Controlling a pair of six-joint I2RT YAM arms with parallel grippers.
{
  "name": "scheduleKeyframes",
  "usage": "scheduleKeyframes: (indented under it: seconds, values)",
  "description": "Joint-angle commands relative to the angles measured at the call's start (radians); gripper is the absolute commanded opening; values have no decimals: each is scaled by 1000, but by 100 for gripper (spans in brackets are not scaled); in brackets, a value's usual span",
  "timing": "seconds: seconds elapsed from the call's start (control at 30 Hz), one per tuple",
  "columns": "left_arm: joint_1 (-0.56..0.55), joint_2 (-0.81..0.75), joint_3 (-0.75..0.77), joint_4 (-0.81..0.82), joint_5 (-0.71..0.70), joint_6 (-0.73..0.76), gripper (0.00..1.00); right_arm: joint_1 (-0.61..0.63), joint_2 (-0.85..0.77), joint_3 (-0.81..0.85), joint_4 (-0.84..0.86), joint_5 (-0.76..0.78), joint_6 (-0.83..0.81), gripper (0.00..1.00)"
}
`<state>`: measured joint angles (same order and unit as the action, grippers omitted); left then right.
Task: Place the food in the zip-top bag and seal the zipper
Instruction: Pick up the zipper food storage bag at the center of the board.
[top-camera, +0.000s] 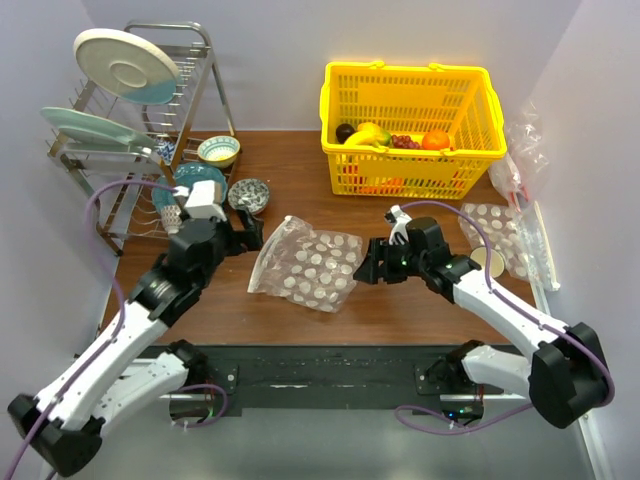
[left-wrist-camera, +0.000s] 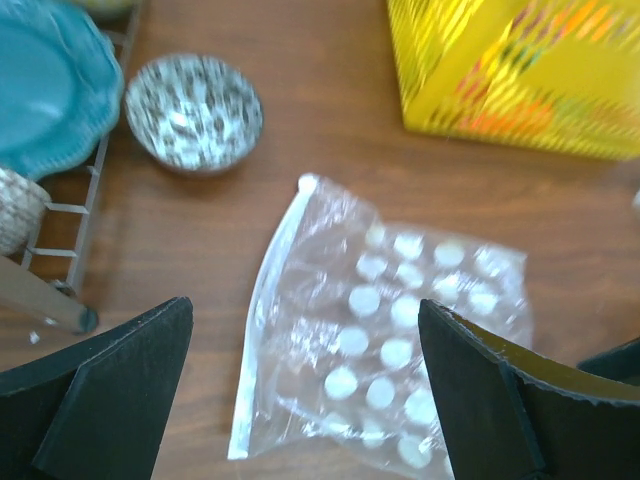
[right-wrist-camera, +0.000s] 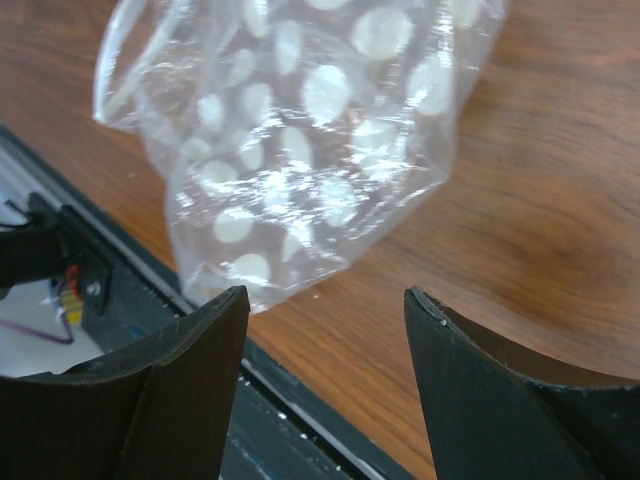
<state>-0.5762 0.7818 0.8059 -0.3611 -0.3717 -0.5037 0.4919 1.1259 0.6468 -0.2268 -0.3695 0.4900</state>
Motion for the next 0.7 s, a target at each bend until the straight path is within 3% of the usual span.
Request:
scheduleKeyframes:
  seconds: [0.0,0.2,0.37,0.5,0.67]
  values:
    - [6,59,-49,17,77,4,100,7,8,-16,63,79,19,67]
    - [62,141,-112,88,171,5,99,13,51,-15,81,90,18,67]
    - [191,252,-140,166,402,-13,92,17,98,-9,98,90,13,67]
    - [199,290,-163,206,404,-29,90,20,129,-9,107,89,12,66]
    - [205,359,-221,326,390,-55,81,23,163,-1,122,83,12,65]
